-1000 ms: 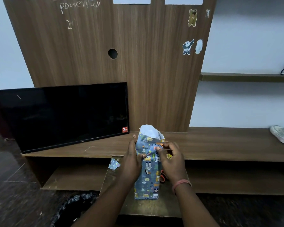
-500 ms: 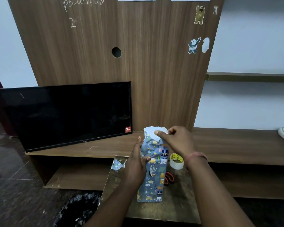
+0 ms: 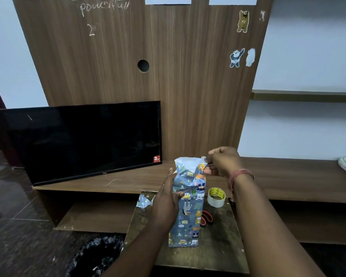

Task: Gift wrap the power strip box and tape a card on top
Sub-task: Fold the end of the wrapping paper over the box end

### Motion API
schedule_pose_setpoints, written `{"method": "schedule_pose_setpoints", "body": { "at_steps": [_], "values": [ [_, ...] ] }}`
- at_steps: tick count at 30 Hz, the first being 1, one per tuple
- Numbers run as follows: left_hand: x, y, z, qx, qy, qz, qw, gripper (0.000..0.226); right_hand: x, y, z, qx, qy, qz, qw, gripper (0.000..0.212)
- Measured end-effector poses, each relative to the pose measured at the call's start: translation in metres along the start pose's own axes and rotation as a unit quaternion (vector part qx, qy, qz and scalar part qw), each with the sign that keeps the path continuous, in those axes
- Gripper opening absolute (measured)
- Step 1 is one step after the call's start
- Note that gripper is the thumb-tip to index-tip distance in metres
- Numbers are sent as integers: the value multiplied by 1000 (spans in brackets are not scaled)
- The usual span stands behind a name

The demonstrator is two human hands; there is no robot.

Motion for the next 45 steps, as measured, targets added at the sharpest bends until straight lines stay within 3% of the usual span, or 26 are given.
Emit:
{"method": "schedule_pose_setpoints", "body": {
  "at_steps": [2, 4, 7, 12, 14, 16, 19, 24, 34, 38, 41, 45],
  "values": [
    [3, -2, 2, 0, -8, -12, 1000, 64, 2, 0, -7, -17, -40, -45, 998, 14],
    [4, -3, 5, 2, -1, -17, 1000, 64, 13, 2, -12, -27, -156, -73, 985, 28],
    [4, -3, 5, 7, -9, -28, 1000, 67, 25, 8, 3, 17, -288, -30, 957, 40],
    [1, -4, 3, 19, -10, -42, 999, 84, 22, 32, 26, 40, -387, 45, 920, 23],
    [-2, -5, 1, 18, -8, -38, 999, 85, 11, 45, 24, 68, -374, 68, 922, 23],
    [-2, -6, 0, 14, -6, -39, 999, 84, 1, 54, 24, 109, -288, 91, 947, 16],
    [1, -5, -3, 7, -20, -42, 999, 78, 10, 39, 19, 96, -181, 72, 976, 14],
    [4, -2, -2, 3, -79, -41, 996, 59, 10, 11, 3, 87, -41, 21, 995, 12],
    [2, 7, -17, -10, -100, -12, 995, 38, -51, -14, 14, 22, 9, -242, 970, 14],
    [-10, 12, -31, -77, -50, 7, 996, 28, -68, -9, 19, 5, -2, -231, 973, 22],
    [-17, 11, -33, -101, -26, 20, 994, 19, -71, -6, 15, -38, -31, -227, 973, 13],
    [-19, 9, -32, -94, -28, 45, 994, 15, -67, -6, 18, -20, -79, -256, 963, 4]
  ]
}}
Point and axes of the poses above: each hand's wrist, its own y-axis towards the middle knuckle, its own z-axis out of the palm, x = y × z, the point moved 8 cm from there along y, towards the middle knuckle, and after that the axes turned 11 degrees about x, right-handed, at the moved point
